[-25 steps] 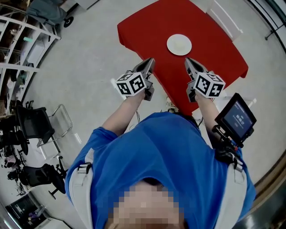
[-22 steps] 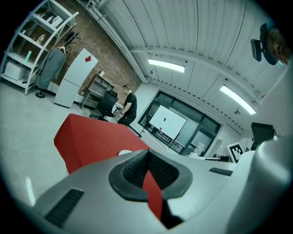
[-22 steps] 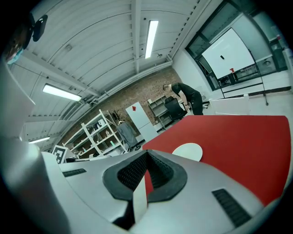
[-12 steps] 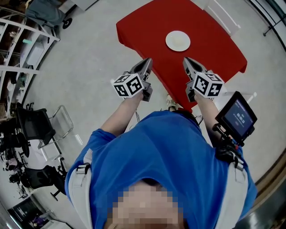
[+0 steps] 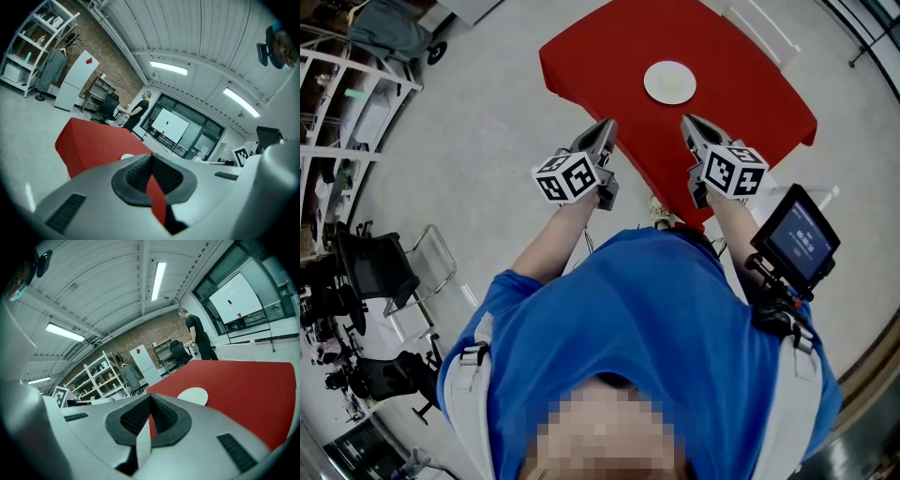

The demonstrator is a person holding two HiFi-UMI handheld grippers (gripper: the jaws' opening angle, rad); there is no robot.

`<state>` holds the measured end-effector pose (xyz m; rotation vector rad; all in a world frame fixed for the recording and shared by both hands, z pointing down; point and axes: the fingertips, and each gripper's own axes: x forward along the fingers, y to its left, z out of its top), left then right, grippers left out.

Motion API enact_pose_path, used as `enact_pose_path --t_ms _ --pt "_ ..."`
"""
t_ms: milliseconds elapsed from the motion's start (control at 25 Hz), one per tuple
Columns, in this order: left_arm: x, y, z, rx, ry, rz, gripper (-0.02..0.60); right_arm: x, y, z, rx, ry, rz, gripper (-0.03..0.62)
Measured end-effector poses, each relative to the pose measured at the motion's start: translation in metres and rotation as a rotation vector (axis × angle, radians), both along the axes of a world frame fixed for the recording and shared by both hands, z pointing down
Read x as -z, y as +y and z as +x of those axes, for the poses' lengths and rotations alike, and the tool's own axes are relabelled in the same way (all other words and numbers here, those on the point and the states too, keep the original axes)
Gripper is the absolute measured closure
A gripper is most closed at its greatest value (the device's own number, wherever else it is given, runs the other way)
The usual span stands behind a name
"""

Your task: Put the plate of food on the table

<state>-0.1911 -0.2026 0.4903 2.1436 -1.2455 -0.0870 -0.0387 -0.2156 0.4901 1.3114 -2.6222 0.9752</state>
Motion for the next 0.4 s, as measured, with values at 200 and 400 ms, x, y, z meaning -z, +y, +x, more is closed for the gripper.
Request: enact_pose_path --t_ms 200,400 --pt "0.0016 -0.0016 0.0012 0.0 0.006 -0.004 0.574 0.0001 -0.0009 0.0004 -0.005 0.004 -0.006 0.592" --pt "0.0045 -0.0046 -0.0009 0.004 0.01 -0.007 0.574 0.0031 -0.0061 -0.003 0.0 0.007 -0.002 0.592"
